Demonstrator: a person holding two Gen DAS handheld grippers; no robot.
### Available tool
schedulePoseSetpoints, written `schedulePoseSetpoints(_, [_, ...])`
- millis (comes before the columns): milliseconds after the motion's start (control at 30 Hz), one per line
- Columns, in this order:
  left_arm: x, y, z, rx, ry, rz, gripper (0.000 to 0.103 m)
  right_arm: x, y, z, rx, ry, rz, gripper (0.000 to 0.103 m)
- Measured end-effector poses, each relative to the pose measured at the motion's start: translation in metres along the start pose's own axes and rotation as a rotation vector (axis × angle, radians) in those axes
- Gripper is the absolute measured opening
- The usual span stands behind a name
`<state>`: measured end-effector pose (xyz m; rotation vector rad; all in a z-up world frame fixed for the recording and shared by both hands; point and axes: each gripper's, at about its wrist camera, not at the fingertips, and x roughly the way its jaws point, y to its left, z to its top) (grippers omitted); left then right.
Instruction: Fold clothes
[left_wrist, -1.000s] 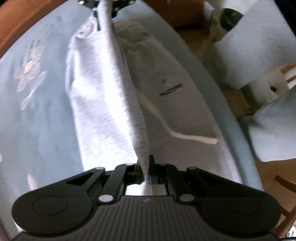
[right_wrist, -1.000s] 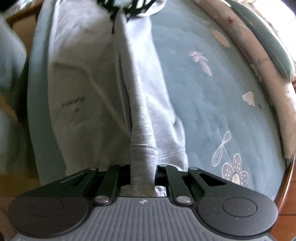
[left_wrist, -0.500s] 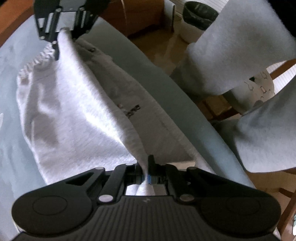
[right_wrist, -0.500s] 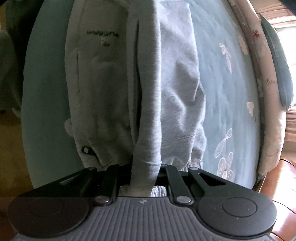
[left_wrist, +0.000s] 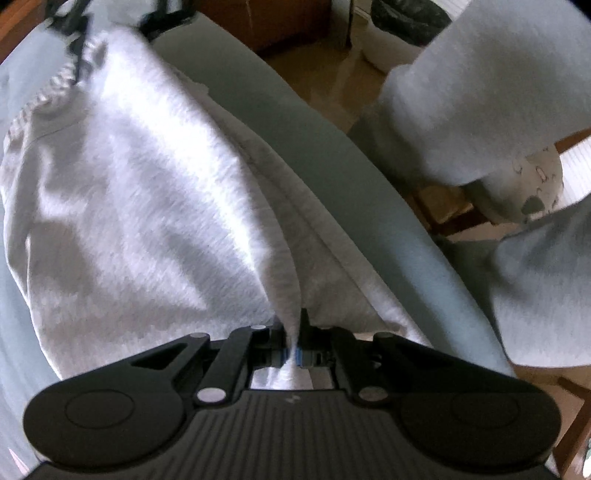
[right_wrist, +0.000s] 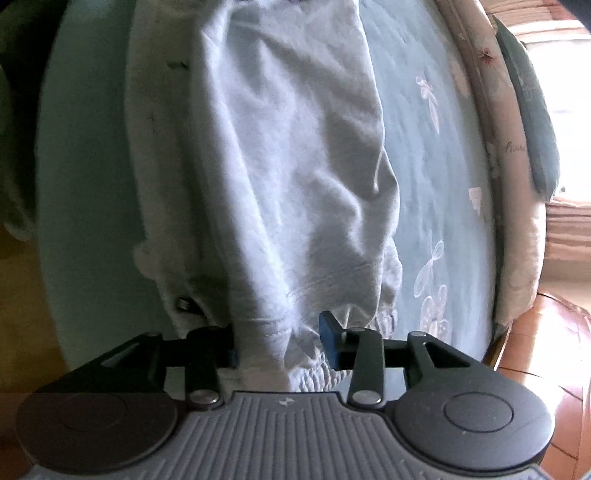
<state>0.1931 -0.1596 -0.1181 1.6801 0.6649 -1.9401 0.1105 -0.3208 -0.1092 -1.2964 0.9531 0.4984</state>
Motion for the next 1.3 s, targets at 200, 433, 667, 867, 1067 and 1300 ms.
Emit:
schedulePoseSetpoints(200, [-0.005,-0.007,-0.001,-0.004,-0.018,0.019,0.002,-0.017,0.013,0.01,-0.006,-0.033,0.068,0.031])
schedulePoseSetpoints(433, [-0.013,-0.021,0.005,0.04,-0.022,0.061,0.002,-0.008,0.005,0.006,0.022,0.008,0.047,0.012])
schedulePoseSetpoints(667, [-0.006,-0.032,0.012,0.022,-0.02,0.124,0.008,-0.002,0.013,0.004,0.161,0.042,0.089,0.042])
schedulePoseSetpoints(867, [-0.046,-0.021,0.007,-0.134,-0.083,0.069,0.009,-0.03,0.003,-0.011,0.421,0.103,0.125,0.054])
schedulePoseSetpoints(1067, [-0.078,-0.01,0.009,-0.243,-0.216,0.019,0.02,-0.055,0.007,-0.026,0.828,0.16,0.211,0.054])
schedulePoseSetpoints(1300, [-0.065,0.02,0.018,-0.426,-0.363,0.094,0.02,-0.053,-0.002,-0.076,1.651,0.055,0.265,0.054])
